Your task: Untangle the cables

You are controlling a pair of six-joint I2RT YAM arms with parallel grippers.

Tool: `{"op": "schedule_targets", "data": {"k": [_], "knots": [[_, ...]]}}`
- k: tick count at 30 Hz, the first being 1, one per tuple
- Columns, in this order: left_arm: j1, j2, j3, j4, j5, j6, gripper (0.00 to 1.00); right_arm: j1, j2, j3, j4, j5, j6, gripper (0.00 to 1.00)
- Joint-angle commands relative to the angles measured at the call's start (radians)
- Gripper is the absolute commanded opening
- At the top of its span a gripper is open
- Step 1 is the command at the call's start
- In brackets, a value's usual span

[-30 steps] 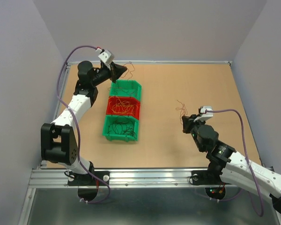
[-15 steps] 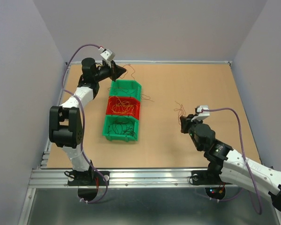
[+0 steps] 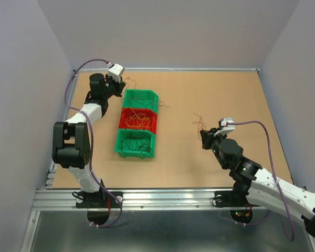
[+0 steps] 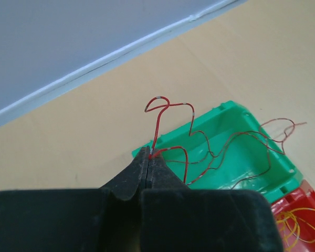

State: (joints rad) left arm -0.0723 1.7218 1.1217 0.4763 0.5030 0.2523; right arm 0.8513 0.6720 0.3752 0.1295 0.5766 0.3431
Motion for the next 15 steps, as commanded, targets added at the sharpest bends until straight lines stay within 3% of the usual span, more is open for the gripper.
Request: {"op": "schedule_targets", "data": {"k": [1, 7, 15], "knots": [[0.014, -0.093, -0.003, 0.064, -0.187, -0.019, 0.0, 0.003, -0.009, 0.05, 0.053, -0.014, -0.015, 0.01], [0.022, -0.131, -0.028, 0.105, -0.26, -0.057, 0.0, 0.003, -0.008, 0.05, 0.055, -0.012, -0.018, 0.01], [0.022, -0.211, -0.079, 0.125, -0.245, -0.01, 0.0, 0.003, -0.015, 0.048, 0.055, -0.014, -0.018, 0.01]]}}
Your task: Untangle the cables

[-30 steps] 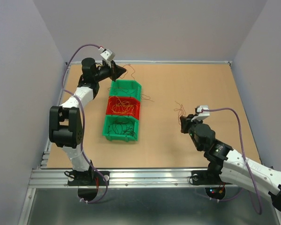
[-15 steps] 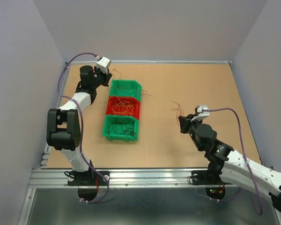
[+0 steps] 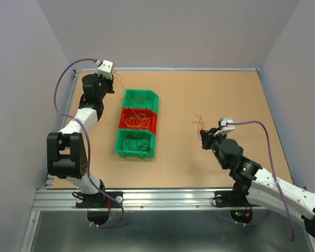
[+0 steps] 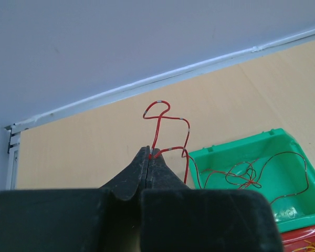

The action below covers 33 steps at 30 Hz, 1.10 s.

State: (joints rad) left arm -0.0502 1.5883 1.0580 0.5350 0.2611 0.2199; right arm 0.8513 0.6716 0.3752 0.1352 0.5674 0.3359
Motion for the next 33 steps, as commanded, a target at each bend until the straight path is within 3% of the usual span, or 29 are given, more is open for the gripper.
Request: {"op": "schedule_targets", "data": {"k": [1, 6, 7, 10, 13, 19, 23, 27, 33], "knots": [[-0.002, -0.082, -0.021, 0.066, 0.015, 0.036, 0.0, 0.003, -0.015, 0.048, 0.049, -0.009, -0.011, 0.0], [-0.077, -0.044, 0.016, -0.088, 0.153, 0.2, 0.0, 0.002, -0.009, 0.05, 0.049, -0.021, -0.011, 0.01], [-0.095, -0.024, 0.042, -0.201, 0.152, 0.235, 0.0, 0.003, -0.009, 0.051, 0.049, -0.023, -0.012, 0.01], [-0.18, 0.082, 0.196, -0.453, 0.112, 0.438, 0.0, 0.003, -0.007, 0.053, 0.049, -0.032, -0.017, 0.0], [-0.203, 0.179, 0.365, -0.814, 0.081, 0.594, 0.03, 0.002, -0.009, 0.053, 0.049, -0.05, -0.017, 0.0], [-0.206, 0.297, 0.581, -1.146, 0.029, 0.949, 0.04, 0.002, 0.023, 0.067, 0.049, -0.067, -0.015, 0.0], [-0.208, 0.424, 0.839, -1.392, -0.017, 1.154, 0.02, 0.002, 0.059, 0.08, 0.049, -0.075, -0.018, 0.01], [-0.214, 0.516, 0.941, -1.417, -0.126, 1.24, 0.0, 0.003, 0.079, 0.088, 0.049, -0.083, -0.018, 0.01], [-0.238, 0.484, 0.924, -1.448, -0.111, 1.336, 0.0, 0.002, 0.08, 0.087, 0.05, -0.075, -0.017, 0.01]]}}
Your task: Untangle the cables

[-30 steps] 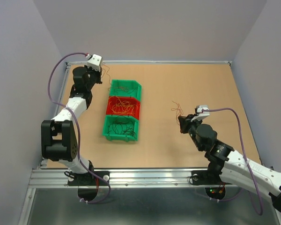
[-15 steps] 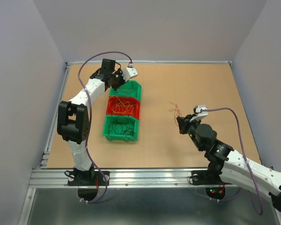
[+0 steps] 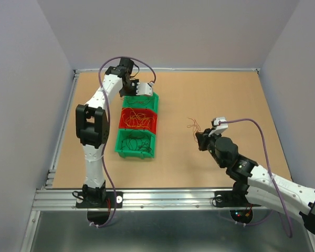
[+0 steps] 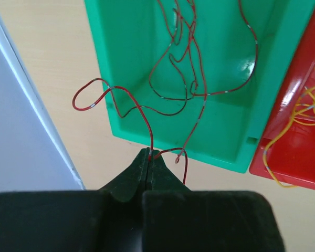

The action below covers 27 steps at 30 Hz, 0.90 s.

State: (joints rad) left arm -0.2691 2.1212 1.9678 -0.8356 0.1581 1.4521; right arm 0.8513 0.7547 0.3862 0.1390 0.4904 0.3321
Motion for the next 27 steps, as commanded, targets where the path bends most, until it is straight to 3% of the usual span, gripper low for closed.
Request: {"op": "schedule_targets", "data": {"k": [1, 6, 12, 24, 25, 27], "knots": [[-0.022, -0.067, -0.004, -0.063, 0.003, 0.112, 0.0, 0.003, -0.005, 0.075, 0.047, 0.002, -0.011, 0.0], [-0.044, -0.188, -0.145, 0.024, 0.044, 0.142, 0.0, 0.003, -0.003, 0.074, 0.05, 0.007, -0.011, 0.01], [-0.058, -0.222, -0.167, 0.015, 0.038, 0.149, 0.0, 0.003, -0.005, 0.074, 0.051, -0.006, -0.011, 0.0], [-0.102, 0.147, -0.043, 0.122, -0.087, 0.085, 0.0, 0.003, -0.031, 0.065, 0.051, -0.013, -0.013, 0.0], [-0.114, 0.16, -0.055, 0.166, -0.092, 0.077, 0.01, 0.003, -0.031, 0.063, 0.051, -0.013, -0.013, 0.01], [-0.131, 0.175, -0.13, 0.254, -0.156, 0.042, 0.12, 0.003, -0.031, 0.062, 0.053, -0.015, -0.013, 0.01]]}}
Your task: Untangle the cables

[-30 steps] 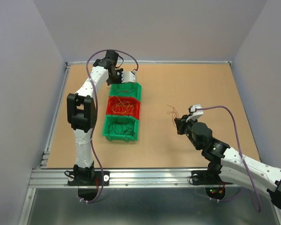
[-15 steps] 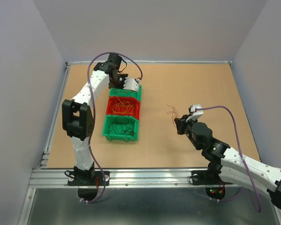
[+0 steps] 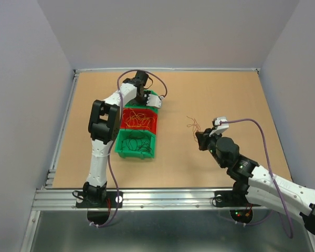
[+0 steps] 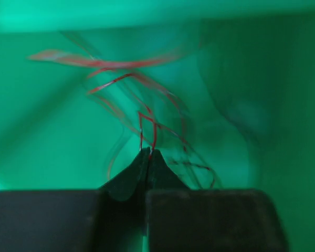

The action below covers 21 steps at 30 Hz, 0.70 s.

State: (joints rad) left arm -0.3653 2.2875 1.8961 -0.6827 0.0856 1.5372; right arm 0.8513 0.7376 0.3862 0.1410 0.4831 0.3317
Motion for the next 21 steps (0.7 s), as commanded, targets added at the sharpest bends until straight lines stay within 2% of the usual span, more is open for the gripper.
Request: {"op": "schedule_targets", "data": {"k": [1, 3, 5, 8, 9, 10, 11, 12, 16, 21], "knots": [[-0.05, 0.007, -0.089, 0.183, -0.14, -0.078, 0.16, 0.003, -0.015, 0.062, 0.051, -0.008, -0.013, 0.0], [-0.054, -0.022, -0.144, 0.216, -0.175, -0.083, 0.17, 0.003, -0.014, 0.062, 0.051, -0.002, -0.014, 0.01], [-0.049, -0.055, -0.153, 0.241, -0.155, -0.117, 0.24, 0.002, -0.014, 0.06, 0.052, 0.003, -0.013, 0.01], [-0.046, -0.14, -0.135, 0.241, -0.09, -0.188, 0.39, 0.002, -0.009, 0.06, 0.055, 0.002, -0.013, 0.0], [-0.044, -0.179, -0.129, 0.238, -0.06, -0.207, 0.49, 0.003, -0.007, 0.059, 0.057, 0.002, -0.013, 0.01], [-0.044, -0.2, -0.124, 0.227, -0.043, -0.216, 0.49, 0.003, -0.006, 0.059, 0.057, 0.003, -0.013, 0.01], [-0.044, -0.218, -0.121, 0.216, -0.012, -0.235, 0.57, 0.003, -0.001, 0.06, 0.06, 0.002, -0.013, 0.0], [-0.044, -0.235, -0.12, 0.21, 0.002, -0.239, 0.6, 0.003, 0.0, 0.06, 0.062, 0.0, -0.013, 0.0], [-0.044, -0.292, -0.127, 0.183, 0.009, -0.255, 0.69, 0.002, 0.005, 0.06, 0.066, -0.003, -0.014, 0.01], [-0.041, -0.313, -0.163, 0.172, 0.002, -0.259, 0.7, 0.003, 0.009, 0.059, 0.075, 0.002, -0.02, 0.01]]}}
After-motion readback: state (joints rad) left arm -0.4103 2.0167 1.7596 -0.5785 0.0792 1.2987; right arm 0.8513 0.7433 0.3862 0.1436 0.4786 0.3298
